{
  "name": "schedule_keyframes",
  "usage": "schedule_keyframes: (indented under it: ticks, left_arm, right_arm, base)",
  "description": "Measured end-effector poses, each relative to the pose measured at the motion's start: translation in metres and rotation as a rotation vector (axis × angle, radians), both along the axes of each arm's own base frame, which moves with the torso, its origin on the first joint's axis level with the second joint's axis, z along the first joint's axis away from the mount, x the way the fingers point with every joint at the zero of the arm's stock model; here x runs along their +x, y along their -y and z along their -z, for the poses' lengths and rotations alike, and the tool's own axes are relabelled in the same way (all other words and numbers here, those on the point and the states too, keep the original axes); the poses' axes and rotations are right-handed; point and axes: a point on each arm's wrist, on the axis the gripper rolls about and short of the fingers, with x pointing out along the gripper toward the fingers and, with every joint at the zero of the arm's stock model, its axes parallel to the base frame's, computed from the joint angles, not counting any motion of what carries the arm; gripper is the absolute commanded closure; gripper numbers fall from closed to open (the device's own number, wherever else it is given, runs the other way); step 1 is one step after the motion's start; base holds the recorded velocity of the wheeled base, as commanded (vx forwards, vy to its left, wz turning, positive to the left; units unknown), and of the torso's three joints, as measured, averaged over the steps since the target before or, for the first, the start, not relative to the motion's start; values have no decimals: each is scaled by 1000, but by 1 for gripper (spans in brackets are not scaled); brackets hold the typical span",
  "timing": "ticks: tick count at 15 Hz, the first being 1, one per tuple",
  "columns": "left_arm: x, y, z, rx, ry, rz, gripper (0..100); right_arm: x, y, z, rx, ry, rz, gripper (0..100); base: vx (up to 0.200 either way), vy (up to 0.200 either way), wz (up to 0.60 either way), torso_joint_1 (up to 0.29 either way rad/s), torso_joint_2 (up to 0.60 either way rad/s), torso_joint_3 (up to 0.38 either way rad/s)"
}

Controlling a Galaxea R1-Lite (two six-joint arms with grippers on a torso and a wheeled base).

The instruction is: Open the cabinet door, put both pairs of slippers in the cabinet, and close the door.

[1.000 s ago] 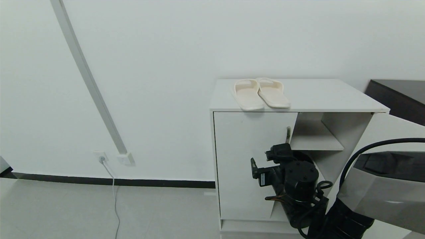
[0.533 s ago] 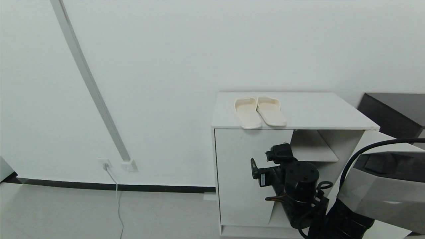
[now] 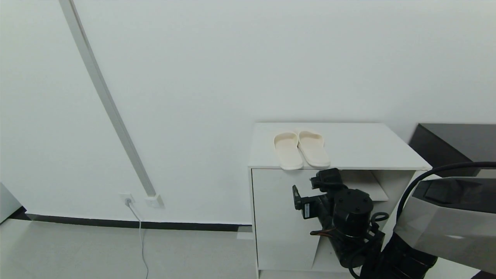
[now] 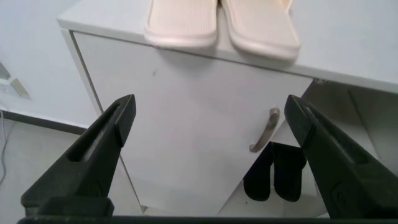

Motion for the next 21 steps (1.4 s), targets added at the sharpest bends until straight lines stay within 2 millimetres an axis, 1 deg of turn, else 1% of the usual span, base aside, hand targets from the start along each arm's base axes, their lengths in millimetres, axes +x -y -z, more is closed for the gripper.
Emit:
schedule_keyframes:
  ticks: [3,6,10,13,15,17,19,21]
  left_arm:
    - [0,0,0,0,0,0,100]
    - [0,0,0,-1,0,0,100]
    - [0,0,0,-1,0,0,100]
    - [0,0,0,0,0,0,100]
    - [0,0,0,0,-1,0,100]
    - [0,0,0,0,0,0,100]
    - [0,0,0,0,-1,0,100]
    - [0,0,0,0,-1,0,100]
  right_arm:
    - [0,0,0,1,1,0,0]
    - [5,6,1,1,0,14,0]
    - [15,11,4,-22,13,-3,0]
    - [31,12,1,-42,-16,18,0]
    - [38,10,-6,-37,-62,25,0]
    - [42,8,-15,-19,-148,40,0]
    - [42,5,-31,24,-202,44,0]
    - [39,2,-43,64,-211,25,0]
  base:
    - [0,0,0,173,-382,-209]
    - [0,0,0,154,-325,-172]
    - [0,0,0,9,-14,-9]
    - [200,0,0,4,-4,-2]
    - [200,0,0,12,0,5]
    - [200,0,0,17,10,2]
    - [200,0,0,2,2,5]
    - [200,0,0,7,0,0]
